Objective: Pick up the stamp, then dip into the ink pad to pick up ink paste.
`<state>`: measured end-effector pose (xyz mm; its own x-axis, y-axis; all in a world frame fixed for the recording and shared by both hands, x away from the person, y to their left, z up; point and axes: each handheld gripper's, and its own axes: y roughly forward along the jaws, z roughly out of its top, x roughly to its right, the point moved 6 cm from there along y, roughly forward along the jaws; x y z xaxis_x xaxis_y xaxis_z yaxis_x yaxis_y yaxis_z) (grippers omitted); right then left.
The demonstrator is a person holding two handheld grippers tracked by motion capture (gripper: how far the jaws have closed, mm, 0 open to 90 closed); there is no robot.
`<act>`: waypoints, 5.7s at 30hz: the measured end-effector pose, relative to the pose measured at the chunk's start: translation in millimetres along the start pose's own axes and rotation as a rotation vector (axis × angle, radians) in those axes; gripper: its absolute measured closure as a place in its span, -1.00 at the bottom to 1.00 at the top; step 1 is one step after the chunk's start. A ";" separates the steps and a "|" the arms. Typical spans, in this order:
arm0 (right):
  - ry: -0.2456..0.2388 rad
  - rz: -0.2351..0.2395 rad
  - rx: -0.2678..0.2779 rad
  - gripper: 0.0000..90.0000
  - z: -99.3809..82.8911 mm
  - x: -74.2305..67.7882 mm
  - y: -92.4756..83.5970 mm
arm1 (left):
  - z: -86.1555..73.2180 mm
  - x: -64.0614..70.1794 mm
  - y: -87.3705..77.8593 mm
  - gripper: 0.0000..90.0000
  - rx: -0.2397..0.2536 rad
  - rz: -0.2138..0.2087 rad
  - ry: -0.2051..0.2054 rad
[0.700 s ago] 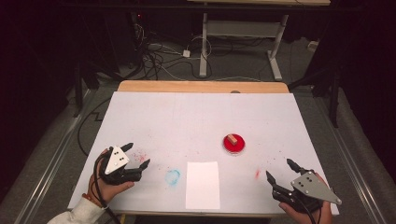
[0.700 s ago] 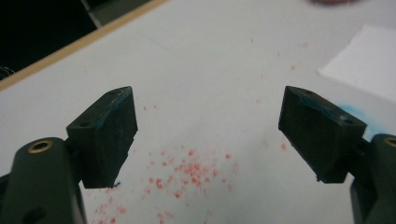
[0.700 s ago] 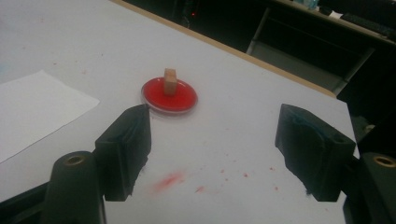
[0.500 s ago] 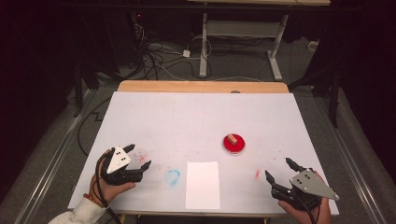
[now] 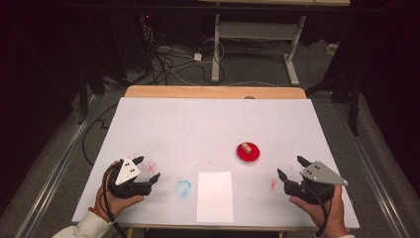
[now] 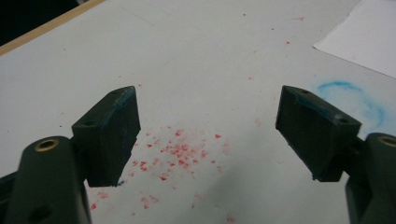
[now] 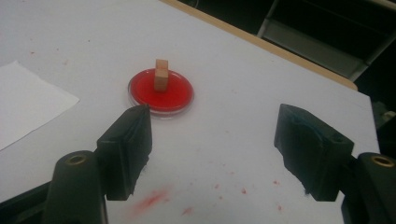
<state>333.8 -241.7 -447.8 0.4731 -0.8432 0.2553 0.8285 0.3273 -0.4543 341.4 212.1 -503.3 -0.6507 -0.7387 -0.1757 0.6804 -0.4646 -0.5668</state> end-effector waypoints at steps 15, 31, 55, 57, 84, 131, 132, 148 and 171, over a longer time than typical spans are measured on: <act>-0.047 0.186 -0.187 -0.18 46.1 -4.9 65.8 | -8.6 1.7 -2.9 -0.54 -0.032 0.009 0.009; -0.021 0.298 -0.352 0.33 45.4 -29.7 144.6 | -15.6 -4.2 -9.6 -0.54 -0.046 0.038 -0.016; -0.039 0.287 -0.333 0.69 36.5 -28.7 149.8 | -17.1 -4.2 -6.7 -0.54 -0.044 0.013 -0.004; -0.040 0.284 -0.321 0.69 38.5 -27.5 146.7 | -16.9 -4.1 -6.9 -0.54 -0.043 0.006 0.001; -0.041 0.264 -0.072 0.69 99.4 -11.6 70.4 | -17.5 0.3 -4.2 -0.57 -0.056 -0.017 0.028; -0.060 0.231 -0.320 0.70 21.3 -24.4 142.1 | -16.5 3.1 0.7 -0.57 -0.076 -0.024 0.051; -0.052 0.231 -0.319 0.69 18.9 -24.3 142.8 | -16.4 3.2 0.6 -0.57 -0.076 -0.024 0.052; -0.040 0.237 -0.325 0.70 18.4 -23.9 143.9 | -16.4 4.1 1.0 -0.56 -0.085 -0.026 0.058; -0.023 0.258 -0.353 0.70 19.9 -21.9 145.7 | -18.2 3.1 3.4 -0.52 -0.095 -0.030 0.044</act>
<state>450.1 -167.1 -502.6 0.6610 -0.7419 0.1129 0.5316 0.3567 -0.7682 335.6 217.1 -520.3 -0.6858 -0.7022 -0.1911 0.6267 -0.4364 -0.6456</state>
